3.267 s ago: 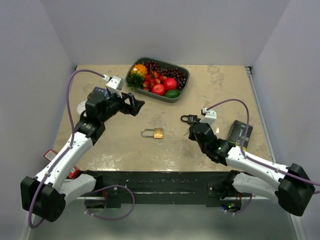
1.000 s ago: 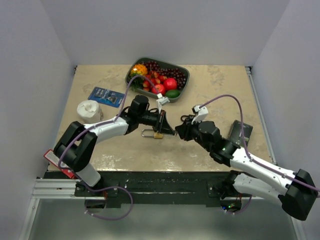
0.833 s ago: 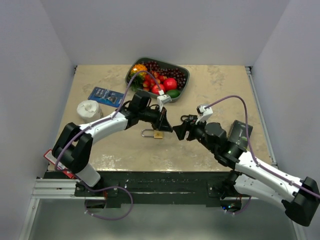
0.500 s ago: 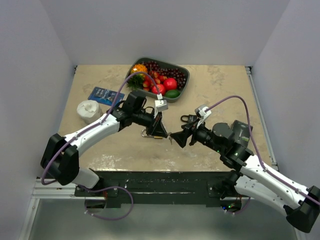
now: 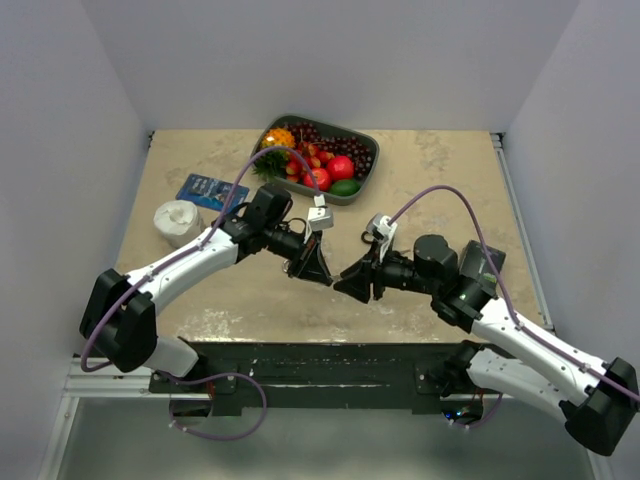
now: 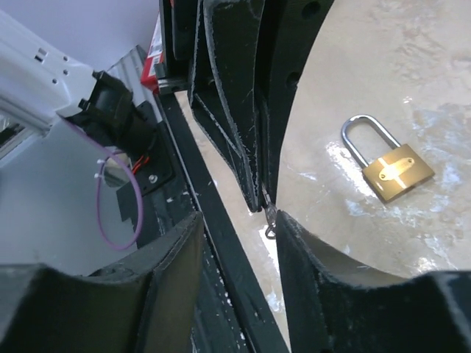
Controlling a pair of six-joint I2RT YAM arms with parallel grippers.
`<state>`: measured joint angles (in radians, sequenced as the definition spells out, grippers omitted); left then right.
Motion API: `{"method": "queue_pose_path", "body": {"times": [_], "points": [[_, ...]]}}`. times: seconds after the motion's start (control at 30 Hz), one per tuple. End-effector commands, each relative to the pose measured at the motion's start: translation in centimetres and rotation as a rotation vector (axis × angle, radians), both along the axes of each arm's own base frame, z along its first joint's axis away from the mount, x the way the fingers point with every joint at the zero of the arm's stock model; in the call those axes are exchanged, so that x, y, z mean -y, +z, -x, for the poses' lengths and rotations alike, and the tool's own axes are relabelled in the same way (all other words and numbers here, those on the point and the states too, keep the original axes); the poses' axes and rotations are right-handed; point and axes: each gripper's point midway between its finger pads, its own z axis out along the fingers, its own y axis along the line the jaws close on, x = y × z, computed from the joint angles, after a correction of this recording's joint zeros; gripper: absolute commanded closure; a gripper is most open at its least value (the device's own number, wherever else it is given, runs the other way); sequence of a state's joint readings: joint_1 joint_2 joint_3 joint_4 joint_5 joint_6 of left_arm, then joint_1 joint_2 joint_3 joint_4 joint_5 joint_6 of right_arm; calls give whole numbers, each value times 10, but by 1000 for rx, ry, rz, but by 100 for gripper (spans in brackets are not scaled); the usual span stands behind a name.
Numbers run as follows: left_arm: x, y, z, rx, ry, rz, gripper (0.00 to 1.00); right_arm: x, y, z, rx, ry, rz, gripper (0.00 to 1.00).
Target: Unlock with the key
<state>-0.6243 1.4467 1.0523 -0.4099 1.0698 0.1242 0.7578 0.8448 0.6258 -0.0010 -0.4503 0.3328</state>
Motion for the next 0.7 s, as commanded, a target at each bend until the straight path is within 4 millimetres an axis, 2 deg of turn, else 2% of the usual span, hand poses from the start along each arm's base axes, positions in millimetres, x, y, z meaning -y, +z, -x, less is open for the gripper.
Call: {"method": "queue_pose_path", "body": {"times": [0.0, 0.3, 0.4, 0.5, 0.67], "points": [[2, 23, 6, 56, -50, 72, 100, -10, 17, 8, 31, 99, -25, 57], [1, 27, 10, 60, -64, 89, 100, -8, 15, -1, 43, 79, -18, 70], [1, 25, 9, 64, -56, 81, 100, -4, 26, -5, 67, 60, -28, 66], [1, 25, 9, 63, -57, 81, 100, 3, 27, -6, 66, 46, -14, 64], [1, 26, 10, 60, -64, 87, 100, 1, 13, -10, 31, 66, 3, 65]]}}
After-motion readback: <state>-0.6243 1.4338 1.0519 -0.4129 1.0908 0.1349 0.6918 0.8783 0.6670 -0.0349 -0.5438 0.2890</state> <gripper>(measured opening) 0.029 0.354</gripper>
